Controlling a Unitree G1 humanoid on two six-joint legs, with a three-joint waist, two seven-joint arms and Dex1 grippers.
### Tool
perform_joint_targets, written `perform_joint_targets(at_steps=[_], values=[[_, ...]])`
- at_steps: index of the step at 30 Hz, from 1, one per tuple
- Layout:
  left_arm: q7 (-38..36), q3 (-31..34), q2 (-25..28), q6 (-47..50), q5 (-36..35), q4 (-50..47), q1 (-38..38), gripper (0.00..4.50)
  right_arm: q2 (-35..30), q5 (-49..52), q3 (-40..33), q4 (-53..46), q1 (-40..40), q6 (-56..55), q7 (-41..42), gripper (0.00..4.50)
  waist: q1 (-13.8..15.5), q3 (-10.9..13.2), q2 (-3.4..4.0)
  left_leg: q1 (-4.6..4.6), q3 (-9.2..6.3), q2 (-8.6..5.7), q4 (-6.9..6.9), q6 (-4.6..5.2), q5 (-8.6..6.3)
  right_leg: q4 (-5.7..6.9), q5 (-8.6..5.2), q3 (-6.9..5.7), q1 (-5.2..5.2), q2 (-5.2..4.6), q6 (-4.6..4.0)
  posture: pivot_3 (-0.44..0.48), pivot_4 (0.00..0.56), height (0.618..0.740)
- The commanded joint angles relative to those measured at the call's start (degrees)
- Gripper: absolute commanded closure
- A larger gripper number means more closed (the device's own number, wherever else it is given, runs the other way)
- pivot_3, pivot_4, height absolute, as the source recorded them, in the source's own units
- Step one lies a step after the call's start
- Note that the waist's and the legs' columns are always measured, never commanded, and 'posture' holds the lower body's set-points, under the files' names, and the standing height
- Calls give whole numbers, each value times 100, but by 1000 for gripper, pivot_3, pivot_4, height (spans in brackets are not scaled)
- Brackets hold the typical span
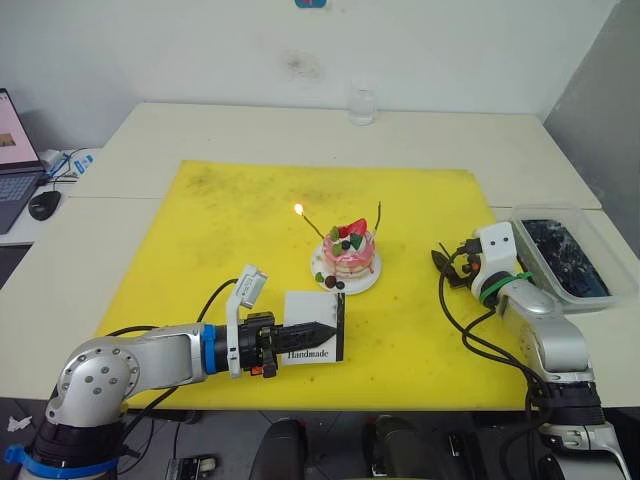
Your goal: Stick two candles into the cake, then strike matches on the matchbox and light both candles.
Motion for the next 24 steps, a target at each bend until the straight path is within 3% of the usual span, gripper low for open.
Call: perform_joint_targets(at_steps=[1,8,9,17,24], values=[[6,-7,44,-115,-119,-157,-46,4500,-7,-41,0,-79,-124,55,-79,1643,0,0,0,1,0,0,0,0,0,1,0,0,0,0,0,0,150,740],[80,-45,-16,-226,-70,-206,-34,4500,-51,-55,202,-223,-48,125,66,4259,0,0,0,1,-1,0,2,0,0,2,1,0,1,0,2,0,150,740],[89,-51,-11,-244,-73,-221,-16,4500,-56,-43,205,-272,-35,140,69,4472,0,0,0,1,-1,0,2,0,0,2,1,0,1,-1,2,0,150,740],[79,-71,51,-286,-92,-269,55,4500,-182,246,77,-1180,-46,738,228,4472,2,0,0,1,-1,2,0,0,0,2,1,-1,0,0,2,0,150,740],[1,-204,53,-255,-47,-125,-127,4500,-416,1016,-352,-3339,490,2417,236,4472,29,0,0,-1,-4,2,0,0,0,0,1,-5,0,-2,2,0,150,740]])
